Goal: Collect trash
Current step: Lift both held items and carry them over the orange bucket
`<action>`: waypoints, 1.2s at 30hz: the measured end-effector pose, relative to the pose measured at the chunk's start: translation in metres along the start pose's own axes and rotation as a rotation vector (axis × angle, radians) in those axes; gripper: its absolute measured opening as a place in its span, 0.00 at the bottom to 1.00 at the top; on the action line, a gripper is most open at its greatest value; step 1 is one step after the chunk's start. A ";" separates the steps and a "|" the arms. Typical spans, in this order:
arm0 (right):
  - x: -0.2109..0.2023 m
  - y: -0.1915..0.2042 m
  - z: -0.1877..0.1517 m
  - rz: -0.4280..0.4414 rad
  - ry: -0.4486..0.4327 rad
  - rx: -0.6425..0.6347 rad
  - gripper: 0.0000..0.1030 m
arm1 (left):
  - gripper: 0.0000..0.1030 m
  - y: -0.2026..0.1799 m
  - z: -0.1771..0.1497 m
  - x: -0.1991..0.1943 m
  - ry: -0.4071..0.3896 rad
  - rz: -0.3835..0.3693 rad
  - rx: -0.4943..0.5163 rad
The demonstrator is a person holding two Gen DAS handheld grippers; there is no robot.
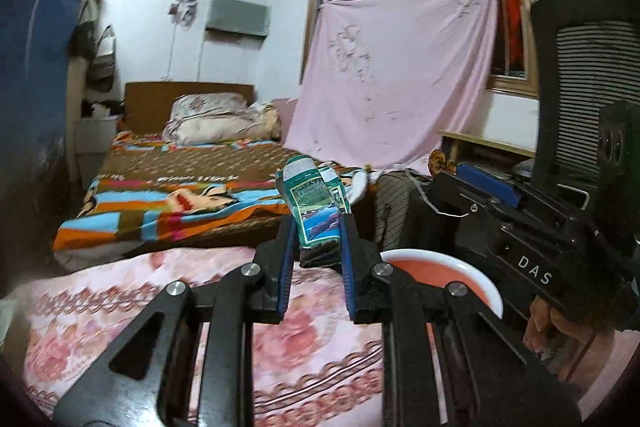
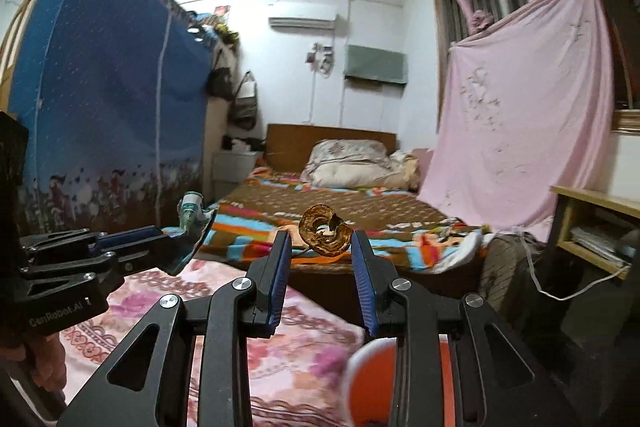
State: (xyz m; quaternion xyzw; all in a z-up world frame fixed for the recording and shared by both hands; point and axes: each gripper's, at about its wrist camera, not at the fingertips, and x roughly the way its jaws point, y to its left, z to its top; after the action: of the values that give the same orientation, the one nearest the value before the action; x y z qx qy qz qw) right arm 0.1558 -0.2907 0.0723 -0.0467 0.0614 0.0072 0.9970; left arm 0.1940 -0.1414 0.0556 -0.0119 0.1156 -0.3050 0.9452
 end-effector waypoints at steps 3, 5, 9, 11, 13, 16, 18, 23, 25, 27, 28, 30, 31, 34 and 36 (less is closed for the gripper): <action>-0.008 -0.013 -0.003 -0.039 -0.003 0.017 0.28 | 0.06 -0.016 0.001 0.005 -0.004 -0.025 0.023; -0.013 -0.022 -0.006 -0.066 -0.003 0.030 0.28 | 0.06 -0.026 0.002 0.010 -0.003 -0.048 0.036; -0.023 -0.038 -0.011 -0.110 0.008 0.050 0.28 | 0.06 -0.045 0.001 0.015 0.002 -0.082 0.055; -0.027 -0.047 -0.014 -0.134 0.015 0.061 0.28 | 0.06 -0.053 0.001 0.019 0.007 -0.098 0.055; -0.030 -0.053 -0.017 -0.156 0.027 0.074 0.28 | 0.06 -0.062 0.000 0.024 0.017 -0.115 0.052; -0.032 -0.063 -0.024 -0.187 0.050 0.103 0.28 | 0.06 -0.074 -0.001 0.032 0.034 -0.140 0.052; -0.032 -0.070 -0.028 -0.206 0.070 0.117 0.28 | 0.06 -0.081 -0.003 0.038 0.051 -0.158 0.053; -0.028 -0.084 -0.039 -0.234 0.144 0.148 0.28 | 0.06 -0.095 -0.009 0.054 0.124 -0.160 0.050; -0.025 -0.088 -0.043 -0.236 0.172 0.162 0.28 | 0.06 -0.096 -0.012 0.064 0.170 -0.168 0.027; -0.024 -0.091 -0.049 -0.239 0.196 0.176 0.29 | 0.06 -0.097 -0.015 0.071 0.209 -0.171 0.011; -0.024 -0.094 -0.053 -0.240 0.211 0.182 0.29 | 0.06 -0.098 -0.017 0.075 0.228 -0.170 0.008; -0.023 -0.096 -0.057 -0.241 0.230 0.193 0.29 | 0.06 -0.100 -0.020 0.081 0.261 -0.170 -0.002; -0.023 -0.097 -0.059 -0.239 0.238 0.201 0.29 | 0.06 -0.100 -0.021 0.084 0.277 -0.171 -0.007; -0.022 -0.099 -0.063 -0.240 0.258 0.215 0.29 | 0.06 -0.104 -0.025 0.091 0.316 -0.170 -0.020; -0.022 -0.100 -0.065 -0.237 0.266 0.225 0.29 | 0.06 -0.107 -0.028 0.093 0.334 -0.176 -0.027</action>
State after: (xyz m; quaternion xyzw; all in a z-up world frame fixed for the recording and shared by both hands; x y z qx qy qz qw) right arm 0.1278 -0.3970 0.0203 0.0574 0.1872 -0.1234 0.9729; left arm 0.1996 -0.2815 0.0190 0.0162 0.2733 -0.3826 0.8824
